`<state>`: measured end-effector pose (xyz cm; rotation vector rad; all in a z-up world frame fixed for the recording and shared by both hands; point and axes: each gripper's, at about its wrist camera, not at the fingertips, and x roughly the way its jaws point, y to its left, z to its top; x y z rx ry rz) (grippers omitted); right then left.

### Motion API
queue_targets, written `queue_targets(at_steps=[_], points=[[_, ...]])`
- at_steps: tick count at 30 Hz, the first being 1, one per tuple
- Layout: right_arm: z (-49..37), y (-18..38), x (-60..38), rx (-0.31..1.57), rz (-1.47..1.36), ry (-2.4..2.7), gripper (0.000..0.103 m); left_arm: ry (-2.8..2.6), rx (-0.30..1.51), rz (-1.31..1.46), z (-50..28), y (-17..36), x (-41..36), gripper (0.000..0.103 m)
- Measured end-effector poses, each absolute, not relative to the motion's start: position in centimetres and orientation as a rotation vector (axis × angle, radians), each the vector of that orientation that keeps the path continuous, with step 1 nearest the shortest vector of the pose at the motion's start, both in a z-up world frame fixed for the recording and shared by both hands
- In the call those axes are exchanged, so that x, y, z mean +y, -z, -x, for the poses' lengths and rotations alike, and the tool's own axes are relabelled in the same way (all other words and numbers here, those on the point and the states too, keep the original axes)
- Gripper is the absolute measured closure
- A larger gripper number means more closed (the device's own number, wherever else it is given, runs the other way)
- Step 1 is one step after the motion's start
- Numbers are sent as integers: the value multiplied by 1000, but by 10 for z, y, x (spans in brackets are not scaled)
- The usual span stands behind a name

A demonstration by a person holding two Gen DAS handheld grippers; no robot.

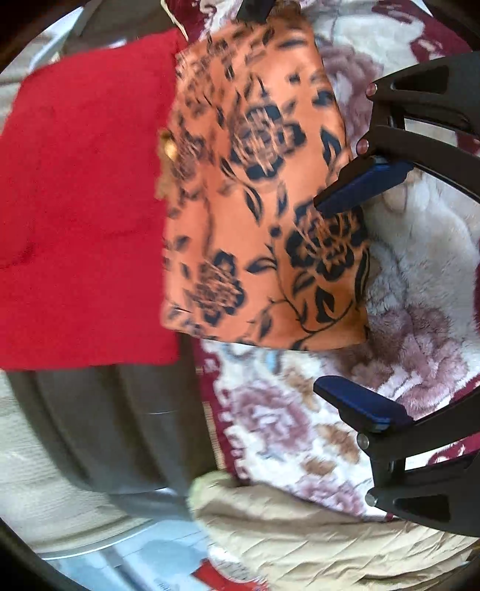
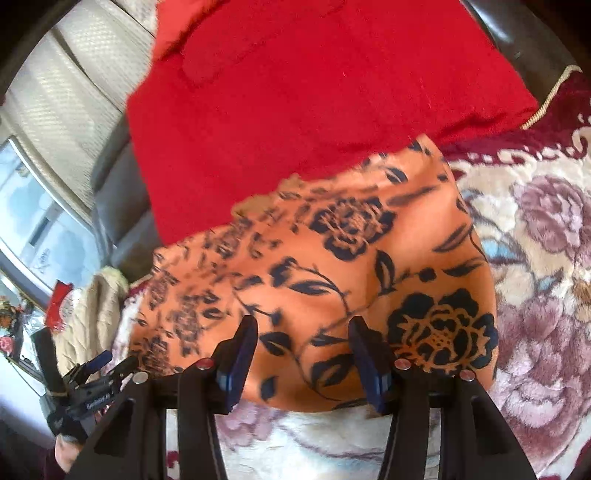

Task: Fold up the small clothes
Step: 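Press and smooth the folded blouse with both grippers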

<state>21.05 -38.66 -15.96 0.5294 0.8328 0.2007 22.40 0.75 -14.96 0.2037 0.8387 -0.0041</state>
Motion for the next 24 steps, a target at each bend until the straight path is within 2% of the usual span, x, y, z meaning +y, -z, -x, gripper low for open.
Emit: queue_targets(at_steps=[5,14,21,24], points=[[-206,143,-374,738,-537,-244,48,16,740,-231,-206,121,-13,13],[-212,140,-368,706,-492,-247,48,30,687,-258,-201,97,-44,13],[-239,168,-360,792,-434,-125,48,40,759,-183,-243,135,-53,13],[-250,180,-346,838,-305,-73,46,38,832,-169,-270,162,-51,13]])
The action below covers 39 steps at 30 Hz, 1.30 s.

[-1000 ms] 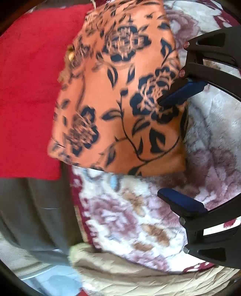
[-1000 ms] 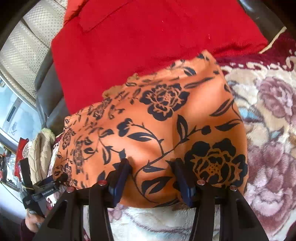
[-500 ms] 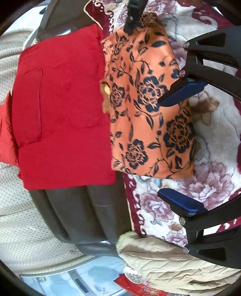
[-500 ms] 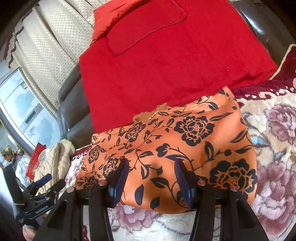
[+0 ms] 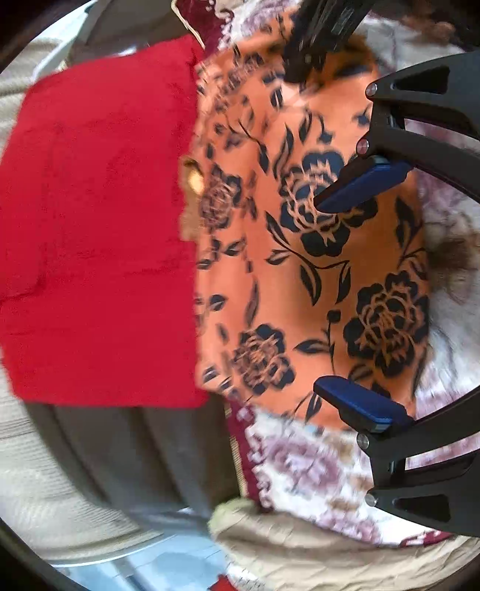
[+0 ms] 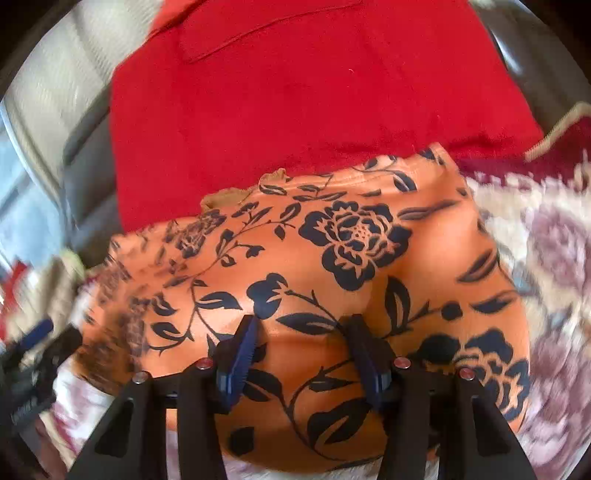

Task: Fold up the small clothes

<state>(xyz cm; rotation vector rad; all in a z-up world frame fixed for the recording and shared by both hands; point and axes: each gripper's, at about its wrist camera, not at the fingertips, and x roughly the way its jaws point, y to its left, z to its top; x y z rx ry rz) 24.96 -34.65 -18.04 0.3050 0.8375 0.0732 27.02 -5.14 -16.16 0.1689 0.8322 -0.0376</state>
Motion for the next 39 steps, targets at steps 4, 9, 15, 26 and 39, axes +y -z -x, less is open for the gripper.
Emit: queue_targets(at_steps=[4,9,15,26,39], points=[[-251,177,-342,831,-268,-54,45,27,809,-145,-284,175,-46,13],[-244,160,-320,761,-123,-18,45,60,768,-134,-282,180,-44,13],[-240,145,-301,725,-35,31,45,60,712,-112,-279,172,-38,13],[-233,132,-283,681,51,65,45,19,644,-42,-269,158,-12,13],[-226,119,-238,649,128,-25,45,-82,618,-6,-267,155,30,13]])
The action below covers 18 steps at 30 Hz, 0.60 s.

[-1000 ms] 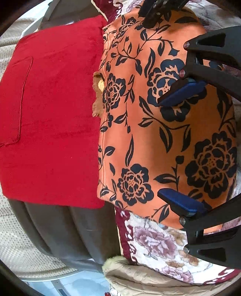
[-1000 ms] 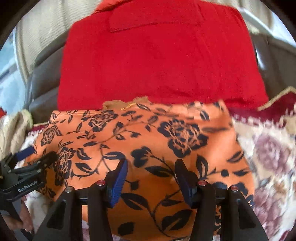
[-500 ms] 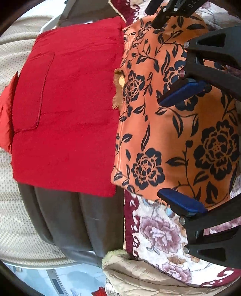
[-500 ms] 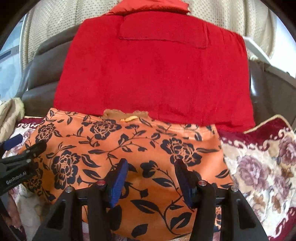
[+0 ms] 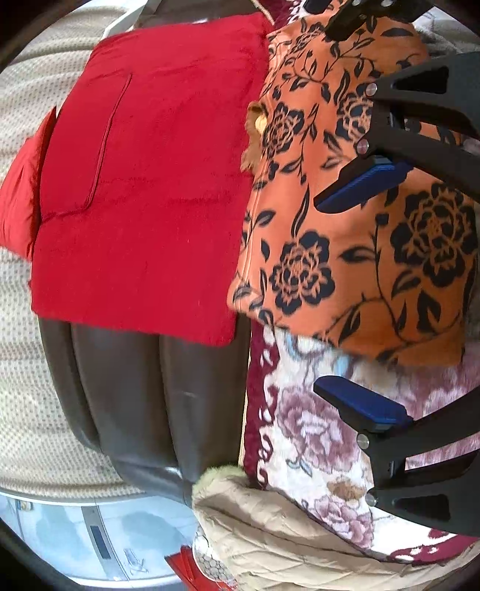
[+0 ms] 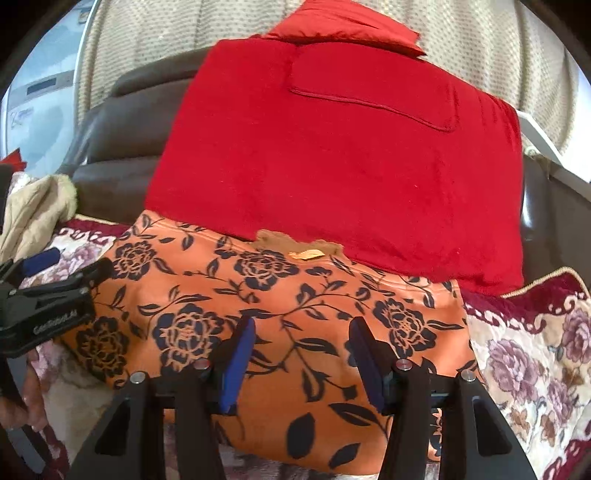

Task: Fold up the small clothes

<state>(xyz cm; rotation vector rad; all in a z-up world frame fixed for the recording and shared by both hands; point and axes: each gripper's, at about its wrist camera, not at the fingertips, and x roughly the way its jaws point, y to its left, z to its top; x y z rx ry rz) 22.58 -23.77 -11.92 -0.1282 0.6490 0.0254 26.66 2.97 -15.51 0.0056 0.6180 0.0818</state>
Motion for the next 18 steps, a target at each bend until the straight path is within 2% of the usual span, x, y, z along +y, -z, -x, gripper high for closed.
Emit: queue_targets(at_steps=[18], points=[[-218,116,-206,654,197,-101,45,-119,595,8,-262,151,54,13]])
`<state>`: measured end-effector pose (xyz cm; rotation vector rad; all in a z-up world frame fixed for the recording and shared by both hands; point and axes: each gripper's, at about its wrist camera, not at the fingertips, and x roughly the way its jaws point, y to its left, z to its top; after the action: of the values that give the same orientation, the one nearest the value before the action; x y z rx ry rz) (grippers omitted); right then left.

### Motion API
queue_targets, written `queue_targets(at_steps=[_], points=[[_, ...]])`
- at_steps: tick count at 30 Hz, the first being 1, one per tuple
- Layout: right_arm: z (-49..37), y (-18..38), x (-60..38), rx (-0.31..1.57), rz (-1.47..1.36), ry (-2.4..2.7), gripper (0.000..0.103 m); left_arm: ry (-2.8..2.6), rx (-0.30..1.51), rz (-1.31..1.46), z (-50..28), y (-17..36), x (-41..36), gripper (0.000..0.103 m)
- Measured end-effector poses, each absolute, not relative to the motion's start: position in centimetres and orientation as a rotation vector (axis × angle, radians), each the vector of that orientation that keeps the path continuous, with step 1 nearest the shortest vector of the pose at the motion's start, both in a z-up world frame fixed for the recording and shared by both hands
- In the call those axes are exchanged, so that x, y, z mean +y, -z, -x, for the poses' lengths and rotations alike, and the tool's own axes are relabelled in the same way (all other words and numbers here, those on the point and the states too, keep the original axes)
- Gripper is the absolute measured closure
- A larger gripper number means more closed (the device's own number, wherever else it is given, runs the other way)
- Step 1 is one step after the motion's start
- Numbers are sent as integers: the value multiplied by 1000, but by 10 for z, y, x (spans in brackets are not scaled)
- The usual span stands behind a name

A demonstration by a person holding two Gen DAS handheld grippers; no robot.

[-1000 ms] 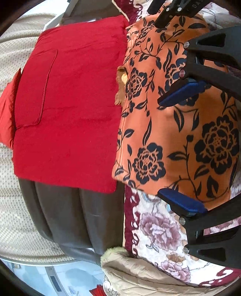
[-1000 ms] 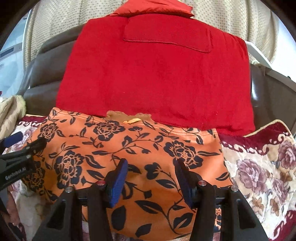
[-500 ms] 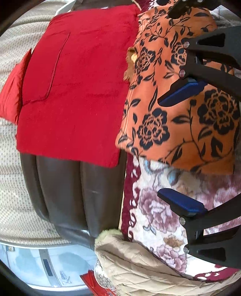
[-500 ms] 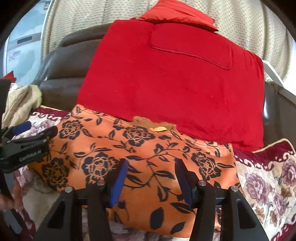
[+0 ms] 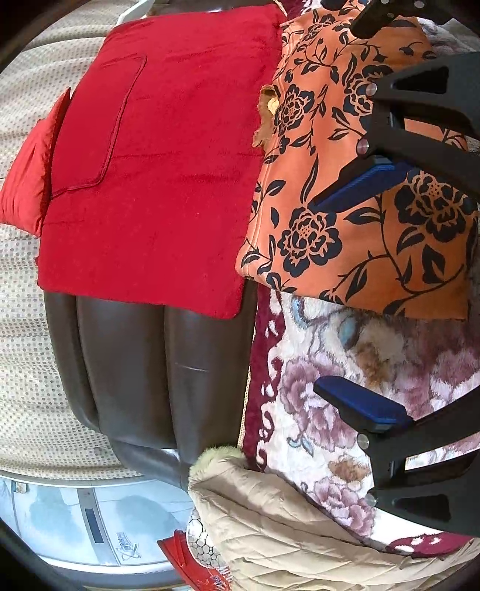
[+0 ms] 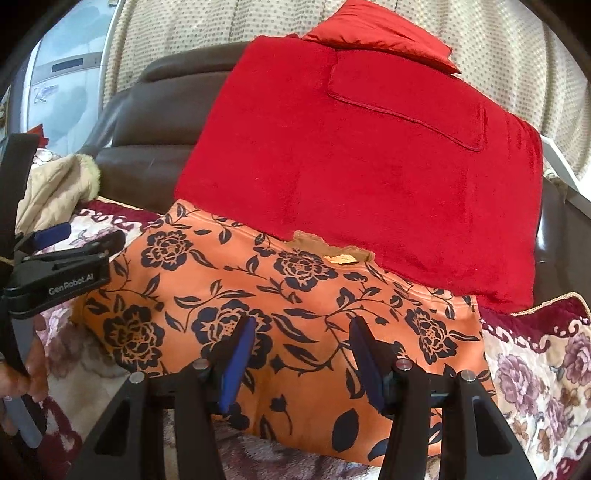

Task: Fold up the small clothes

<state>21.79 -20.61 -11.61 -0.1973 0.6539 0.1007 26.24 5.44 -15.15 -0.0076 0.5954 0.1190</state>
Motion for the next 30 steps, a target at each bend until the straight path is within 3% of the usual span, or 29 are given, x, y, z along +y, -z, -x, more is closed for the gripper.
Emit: queue_targets(at_steps=[19,30], points=[[-213,118,-204,684,202,-136,45,-115,639,1,-261,156,61,13],[-258,173,-335,893,-263,-82,43,-84,864,-14,-280,207,69,13]])
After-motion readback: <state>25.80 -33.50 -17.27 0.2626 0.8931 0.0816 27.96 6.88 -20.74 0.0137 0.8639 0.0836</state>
